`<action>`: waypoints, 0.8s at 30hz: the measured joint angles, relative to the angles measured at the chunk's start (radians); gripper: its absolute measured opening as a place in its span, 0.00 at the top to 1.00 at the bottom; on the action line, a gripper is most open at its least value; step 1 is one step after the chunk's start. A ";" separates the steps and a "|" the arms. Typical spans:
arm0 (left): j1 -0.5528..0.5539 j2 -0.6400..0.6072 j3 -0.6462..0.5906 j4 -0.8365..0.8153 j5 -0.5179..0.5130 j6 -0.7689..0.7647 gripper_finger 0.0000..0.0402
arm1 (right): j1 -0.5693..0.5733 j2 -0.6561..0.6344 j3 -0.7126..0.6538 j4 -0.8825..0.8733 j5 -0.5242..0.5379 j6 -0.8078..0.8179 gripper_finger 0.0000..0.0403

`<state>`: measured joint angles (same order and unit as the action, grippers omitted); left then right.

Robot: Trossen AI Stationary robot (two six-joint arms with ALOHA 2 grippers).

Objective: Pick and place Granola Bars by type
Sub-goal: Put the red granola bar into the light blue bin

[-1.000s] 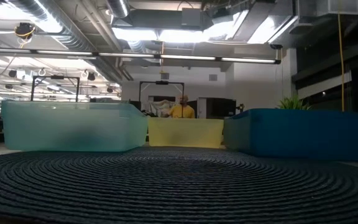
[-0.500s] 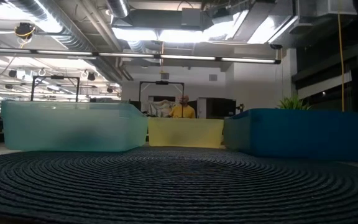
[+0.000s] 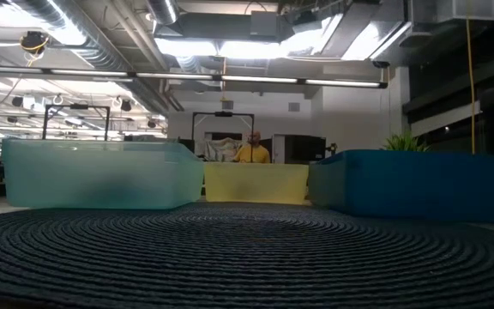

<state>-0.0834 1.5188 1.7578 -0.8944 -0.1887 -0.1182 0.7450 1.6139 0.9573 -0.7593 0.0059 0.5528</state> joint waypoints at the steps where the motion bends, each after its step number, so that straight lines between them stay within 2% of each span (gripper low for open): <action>1: 0.000 0.000 0.000 0.000 0.000 -0.002 0.64 | 0.000 0.009 0.000 0.007 0.000 -0.011 0.27; 8: 0.000 0.000 0.000 0.000 0.000 -0.002 0.64 | 0.001 0.082 0.000 0.056 -0.003 -0.063 0.32; 12: 0.000 0.000 0.000 0.000 0.000 -0.002 0.64 | 0.001 0.114 0.000 0.056 -0.015 -0.060 0.38; 19: 0.000 0.000 0.000 0.000 0.000 -0.002 0.64 | 0.001 0.123 0.000 0.052 -0.023 -0.002 0.62; 24: 0.000 0.000 0.000 0.000 0.000 -0.001 0.64 | 0.001 0.075 0.000 0.016 -0.026 0.078 0.82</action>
<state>-0.0834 1.5188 1.7576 -0.8943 -0.1887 -0.1192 0.7460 1.6890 0.9573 -0.7436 -0.0201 0.6308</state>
